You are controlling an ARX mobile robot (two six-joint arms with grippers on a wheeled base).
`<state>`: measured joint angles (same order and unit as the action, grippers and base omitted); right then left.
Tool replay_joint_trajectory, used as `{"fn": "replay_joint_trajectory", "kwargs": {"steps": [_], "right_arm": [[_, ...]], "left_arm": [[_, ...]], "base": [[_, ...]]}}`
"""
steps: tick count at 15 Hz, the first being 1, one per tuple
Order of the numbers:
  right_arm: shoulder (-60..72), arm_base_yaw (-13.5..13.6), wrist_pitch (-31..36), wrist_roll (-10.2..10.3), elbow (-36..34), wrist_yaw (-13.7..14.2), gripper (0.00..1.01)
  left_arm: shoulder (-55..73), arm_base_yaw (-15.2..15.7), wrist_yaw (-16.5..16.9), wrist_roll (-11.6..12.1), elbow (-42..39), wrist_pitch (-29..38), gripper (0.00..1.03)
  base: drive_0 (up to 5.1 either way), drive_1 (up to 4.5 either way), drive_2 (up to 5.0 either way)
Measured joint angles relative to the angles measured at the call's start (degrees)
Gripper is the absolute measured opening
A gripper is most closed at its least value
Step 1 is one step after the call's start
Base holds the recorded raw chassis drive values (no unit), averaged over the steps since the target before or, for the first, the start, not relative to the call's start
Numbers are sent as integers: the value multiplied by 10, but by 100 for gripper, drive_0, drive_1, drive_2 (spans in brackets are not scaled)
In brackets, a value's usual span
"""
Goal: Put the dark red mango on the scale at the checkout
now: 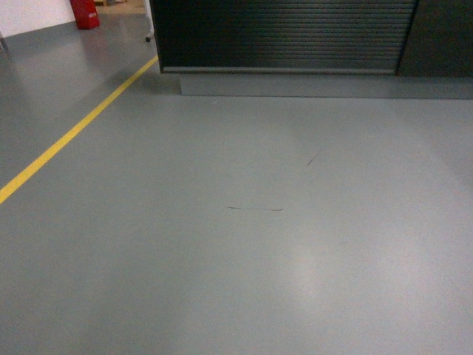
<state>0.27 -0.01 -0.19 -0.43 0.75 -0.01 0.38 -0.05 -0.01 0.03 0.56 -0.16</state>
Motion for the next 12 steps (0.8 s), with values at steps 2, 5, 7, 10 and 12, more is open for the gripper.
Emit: {"fn": "replay_joint_trajectory", "kwargs": {"steps": [2,5,7,10,12], "right_arm": [[0,0,0,0,0,0,98],[0,0,0,0,0,0,98],[0,0,0,0,0,0,98],[0,0,0,0,0,0,98],[0,0,0,0,0,0,98]], "left_arm": [[0,0,0,0,0,0,98],[0,0,0,0,0,0,98],[0,0,0,0,0,0,98],[0,0,0,0,0,0,98],[0,0,0,0,0,0,98]], "base": [[0,0,0],[0,0,0],[0,0,0],[0,0,0],[0,0,0]]}}
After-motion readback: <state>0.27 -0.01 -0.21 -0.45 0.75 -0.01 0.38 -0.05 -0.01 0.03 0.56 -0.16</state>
